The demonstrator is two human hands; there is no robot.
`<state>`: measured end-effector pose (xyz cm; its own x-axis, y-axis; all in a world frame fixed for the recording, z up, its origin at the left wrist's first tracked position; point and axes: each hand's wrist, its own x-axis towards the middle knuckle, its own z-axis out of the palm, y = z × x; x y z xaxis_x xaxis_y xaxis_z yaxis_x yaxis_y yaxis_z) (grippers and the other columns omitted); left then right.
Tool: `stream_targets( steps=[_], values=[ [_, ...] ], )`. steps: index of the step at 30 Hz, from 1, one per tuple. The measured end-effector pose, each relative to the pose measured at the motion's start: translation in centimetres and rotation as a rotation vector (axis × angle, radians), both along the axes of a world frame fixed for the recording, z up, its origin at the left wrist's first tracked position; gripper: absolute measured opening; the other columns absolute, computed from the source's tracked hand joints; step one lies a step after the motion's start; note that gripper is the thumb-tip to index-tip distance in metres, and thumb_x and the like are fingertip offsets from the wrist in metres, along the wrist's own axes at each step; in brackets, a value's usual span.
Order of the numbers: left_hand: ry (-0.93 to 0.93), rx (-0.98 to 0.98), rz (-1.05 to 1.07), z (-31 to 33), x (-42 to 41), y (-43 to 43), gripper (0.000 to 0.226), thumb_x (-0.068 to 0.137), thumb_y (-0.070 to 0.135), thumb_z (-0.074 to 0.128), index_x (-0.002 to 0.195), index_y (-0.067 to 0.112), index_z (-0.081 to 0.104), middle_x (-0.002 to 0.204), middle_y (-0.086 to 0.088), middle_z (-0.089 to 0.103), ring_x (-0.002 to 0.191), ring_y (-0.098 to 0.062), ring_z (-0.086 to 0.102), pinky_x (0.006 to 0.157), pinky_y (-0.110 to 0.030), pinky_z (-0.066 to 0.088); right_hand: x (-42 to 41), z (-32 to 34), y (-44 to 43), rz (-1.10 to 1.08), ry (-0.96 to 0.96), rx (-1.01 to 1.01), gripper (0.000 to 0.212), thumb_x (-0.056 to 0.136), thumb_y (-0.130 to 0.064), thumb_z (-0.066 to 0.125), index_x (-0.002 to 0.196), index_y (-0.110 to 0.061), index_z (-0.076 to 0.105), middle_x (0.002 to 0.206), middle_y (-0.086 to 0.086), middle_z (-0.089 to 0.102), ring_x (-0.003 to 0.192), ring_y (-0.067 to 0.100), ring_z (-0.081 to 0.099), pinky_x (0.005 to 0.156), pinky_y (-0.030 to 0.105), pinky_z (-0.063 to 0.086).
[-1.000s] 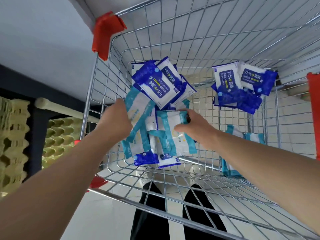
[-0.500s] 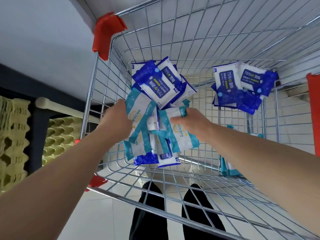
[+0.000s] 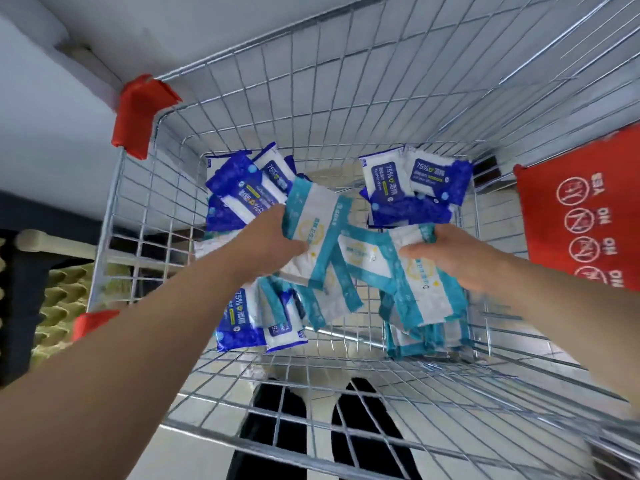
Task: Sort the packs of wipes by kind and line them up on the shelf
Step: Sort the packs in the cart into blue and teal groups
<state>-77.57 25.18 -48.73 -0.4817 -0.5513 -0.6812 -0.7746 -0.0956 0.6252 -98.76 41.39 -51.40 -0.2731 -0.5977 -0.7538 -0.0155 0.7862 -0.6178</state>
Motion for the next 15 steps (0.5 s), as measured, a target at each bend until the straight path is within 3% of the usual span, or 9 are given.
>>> stream_targets(
  steps=[2, 5, 8, 12, 15],
  values=[
    [0.018, 0.081, -0.029, -1.5, -2.6, 2.3, 0.047, 0.088, 0.011, 0.067, 0.130, 0.013, 0.047, 0.120, -0.001, 0.062, 0.104, -0.019, 0.060, 0.086, -0.031, 0.050, -1.8, -0.3, 2.7, 0.056, 0.031, 0.077, 0.015, 0.081, -0.011, 0.069, 0.095, -0.015, 0.070, 0.095, 0.007, 0.074, 0.091, 0.028, 0.069, 0.088, 0.042, 0.053],
    [0.004, 0.153, -0.099, -4.5, -6.0, 6.0, 0.049, 0.086, 0.010, 0.069, 0.130, 0.011, 0.047, 0.124, -0.005, 0.061, 0.107, -0.022, 0.060, 0.094, -0.037, 0.049, -3.6, -2.3, 6.3, 0.086, 0.072, 0.197, 0.024, 0.076, -0.020, 0.072, 0.096, -0.007, 0.067, 0.086, 0.011, 0.069, 0.075, 0.023, 0.064, 0.071, 0.034, 0.048],
    [-0.056, 0.109, -0.181, -7.7, -8.5, 8.8, 0.048, 0.084, 0.010, 0.070, 0.127, 0.009, 0.049, 0.121, -0.009, 0.061, 0.104, -0.024, 0.060, 0.089, -0.036, 0.051, -4.3, -4.5, 8.6, 0.071, 0.145, 0.263, 0.016, 0.080, -0.017, 0.070, 0.091, -0.008, 0.064, 0.076, 0.008, 0.061, 0.063, 0.017, 0.052, 0.056, 0.025, 0.037],
    [-0.133, -0.037, -0.339, -11.0, -10.1, 10.3, 0.051, 0.078, 0.014, 0.075, 0.123, 0.009, 0.053, 0.120, -0.011, 0.060, 0.107, -0.027, 0.058, 0.091, -0.037, 0.048, -5.5, -6.8, 9.8, -0.016, 0.271, 0.210, 0.042, 0.082, -0.001, 0.061, 0.119, -0.018, 0.057, 0.099, 0.008, 0.060, 0.073, 0.019, 0.055, 0.051, 0.021, 0.039],
    [-0.119, -0.033, -0.398, -11.9, -10.5, 11.2, 0.060, 0.075, 0.019, 0.080, 0.127, 0.015, 0.050, 0.118, -0.005, 0.063, 0.107, -0.025, 0.060, 0.091, -0.036, 0.049, -6.0, -7.6, 10.3, 0.077, 0.286, 0.269, 0.050, 0.084, 0.003, 0.053, 0.130, -0.017, 0.053, 0.114, 0.005, 0.058, 0.088, 0.023, 0.061, 0.062, 0.024, 0.048]
  ],
)
